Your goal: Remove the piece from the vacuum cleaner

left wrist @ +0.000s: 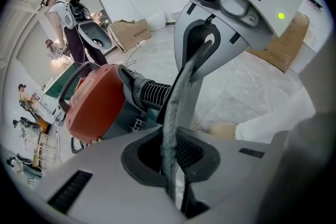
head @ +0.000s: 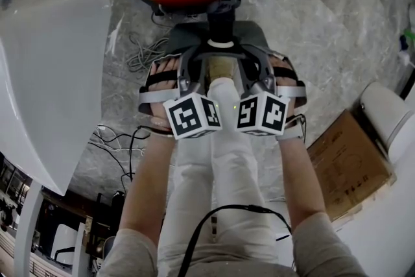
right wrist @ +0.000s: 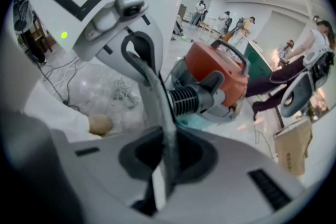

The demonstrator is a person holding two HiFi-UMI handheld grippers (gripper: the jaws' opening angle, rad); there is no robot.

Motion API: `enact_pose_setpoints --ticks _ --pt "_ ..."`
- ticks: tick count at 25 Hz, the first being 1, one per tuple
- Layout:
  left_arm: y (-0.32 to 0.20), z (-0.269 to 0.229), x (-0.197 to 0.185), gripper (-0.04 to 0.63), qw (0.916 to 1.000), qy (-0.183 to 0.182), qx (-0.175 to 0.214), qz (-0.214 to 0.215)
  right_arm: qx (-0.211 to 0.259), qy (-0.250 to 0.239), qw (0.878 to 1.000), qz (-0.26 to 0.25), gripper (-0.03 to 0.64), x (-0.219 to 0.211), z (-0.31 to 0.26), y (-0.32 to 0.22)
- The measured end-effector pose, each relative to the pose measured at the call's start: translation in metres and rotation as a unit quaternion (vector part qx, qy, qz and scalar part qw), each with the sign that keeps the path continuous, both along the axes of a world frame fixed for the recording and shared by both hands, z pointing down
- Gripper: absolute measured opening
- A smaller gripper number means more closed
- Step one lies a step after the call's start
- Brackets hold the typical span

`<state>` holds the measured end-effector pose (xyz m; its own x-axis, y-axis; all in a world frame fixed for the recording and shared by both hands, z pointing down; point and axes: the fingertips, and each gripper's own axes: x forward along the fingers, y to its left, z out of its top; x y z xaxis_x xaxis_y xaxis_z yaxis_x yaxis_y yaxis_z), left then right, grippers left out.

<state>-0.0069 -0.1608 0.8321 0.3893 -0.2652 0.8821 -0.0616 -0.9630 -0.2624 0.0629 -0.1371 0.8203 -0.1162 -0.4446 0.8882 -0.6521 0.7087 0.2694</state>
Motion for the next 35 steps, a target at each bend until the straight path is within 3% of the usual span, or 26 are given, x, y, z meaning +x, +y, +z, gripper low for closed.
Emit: enact_pose_setpoints --ticks 14,27,35 --pt "0.005 0.0 -0.004 0.035 0.9999 0.008 0.01 0.01 0.0 -0.002 1.0 0.019 0.038 -0.002 0.001 0.006" --pt "0.03 -0.013 -0.022 0.035 0.9998 0.003 0.01 0.014 -0.001 -0.001 1.0 -0.003 0.038 -0.021 -0.014 0.031" --pt "0.039 -0.04 -0.026 0.035 0.9996 0.026 0.007 0.01 0.008 -0.01 1.0 -0.002 0.038 -0.027 -0.038 0.041"
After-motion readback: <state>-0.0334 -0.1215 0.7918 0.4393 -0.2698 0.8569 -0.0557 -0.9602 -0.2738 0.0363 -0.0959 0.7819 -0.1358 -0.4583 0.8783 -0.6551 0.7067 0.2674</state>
